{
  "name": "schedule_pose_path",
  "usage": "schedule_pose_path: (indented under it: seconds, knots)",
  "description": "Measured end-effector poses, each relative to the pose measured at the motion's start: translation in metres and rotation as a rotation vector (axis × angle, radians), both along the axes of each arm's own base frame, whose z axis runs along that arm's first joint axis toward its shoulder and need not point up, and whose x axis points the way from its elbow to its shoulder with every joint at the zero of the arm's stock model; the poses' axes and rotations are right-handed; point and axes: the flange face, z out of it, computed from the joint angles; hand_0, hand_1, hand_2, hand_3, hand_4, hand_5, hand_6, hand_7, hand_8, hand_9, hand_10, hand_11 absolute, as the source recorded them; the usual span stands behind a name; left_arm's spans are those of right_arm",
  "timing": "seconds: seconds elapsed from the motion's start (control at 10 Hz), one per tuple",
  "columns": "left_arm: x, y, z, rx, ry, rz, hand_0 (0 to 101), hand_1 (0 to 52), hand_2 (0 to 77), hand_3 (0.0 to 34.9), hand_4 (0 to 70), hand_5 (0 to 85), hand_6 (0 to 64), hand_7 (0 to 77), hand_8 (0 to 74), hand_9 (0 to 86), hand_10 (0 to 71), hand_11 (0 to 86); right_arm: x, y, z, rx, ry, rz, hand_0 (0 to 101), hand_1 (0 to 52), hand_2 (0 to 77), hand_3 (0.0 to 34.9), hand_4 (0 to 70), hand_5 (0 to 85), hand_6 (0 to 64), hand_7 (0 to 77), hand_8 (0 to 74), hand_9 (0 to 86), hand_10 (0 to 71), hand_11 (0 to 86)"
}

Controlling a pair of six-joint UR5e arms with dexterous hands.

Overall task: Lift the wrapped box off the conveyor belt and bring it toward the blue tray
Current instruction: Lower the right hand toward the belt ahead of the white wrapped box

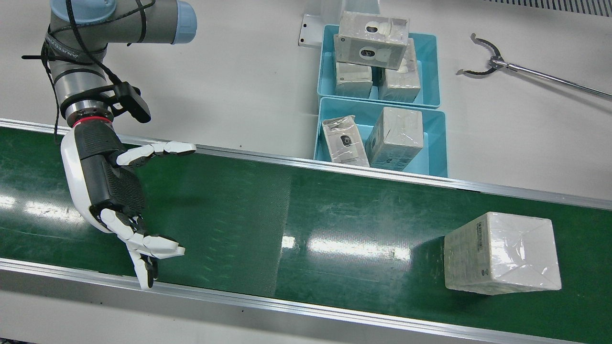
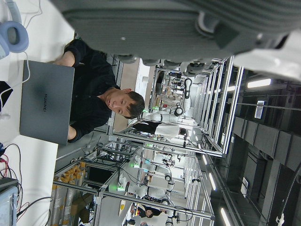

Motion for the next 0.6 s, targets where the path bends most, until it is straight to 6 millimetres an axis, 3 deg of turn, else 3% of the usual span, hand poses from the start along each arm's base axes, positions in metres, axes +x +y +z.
schedule_pose_path:
  seconds: [0.2, 0.3, 0.4, 0.6]
  knots:
    - [0.000, 0.000, 0.000, 0.000, 0.000, 0.000, 0, 0.0, 0.5, 0.0, 0.0, 1.1, 0.0, 0.5, 0.5, 0.0, 0.5, 0.0, 0.021, 0.001, 0.002, 0.003, -0.009, 0.017, 50, 16.9, 15.8, 0.3, 21.8, 18.5, 9.8, 24.0, 1.6, 4.4, 1.1, 3.3]
    - [0.000, 0.000, 0.000, 0.000, 0.000, 0.000, 0, 0.0, 0.5, 0.0, 0.0, 1.1, 0.0, 0.5, 0.5, 0.0, 0.5, 0.0, 0.031, 0.005, 0.013, -0.011, -0.011, 0.020, 50, 16.9, 15.8, 0.3, 21.8, 18.5, 9.8, 24.0, 1.6, 4.4, 1.1, 2.7]
    - [0.000, 0.000, 0.000, 0.000, 0.000, 0.000, 0, 0.0, 0.5, 0.0, 0.0, 1.1, 0.0, 0.5, 0.5, 0.0, 0.5, 0.0, 0.038, 0.009, 0.025, -0.029, -0.012, 0.021, 52, 20.7, 24.5, 0.1, 21.3, 19.1, 9.8, 24.5, 1.6, 4.9, 1.1, 2.2]
    - [0.000, 0.000, 0.000, 0.000, 0.000, 0.000, 0, 0.0, 1.1, 0.0, 0.0, 1.1, 0.0, 0.5, 0.5, 0.5, 0.5, 0.0, 0.037, 0.015, 0.039, -0.048, -0.009, 0.012, 51, 19.1, 23.5, 0.2, 20.2, 19.1, 9.8, 23.5, 1.6, 4.9, 1.1, 2.2]
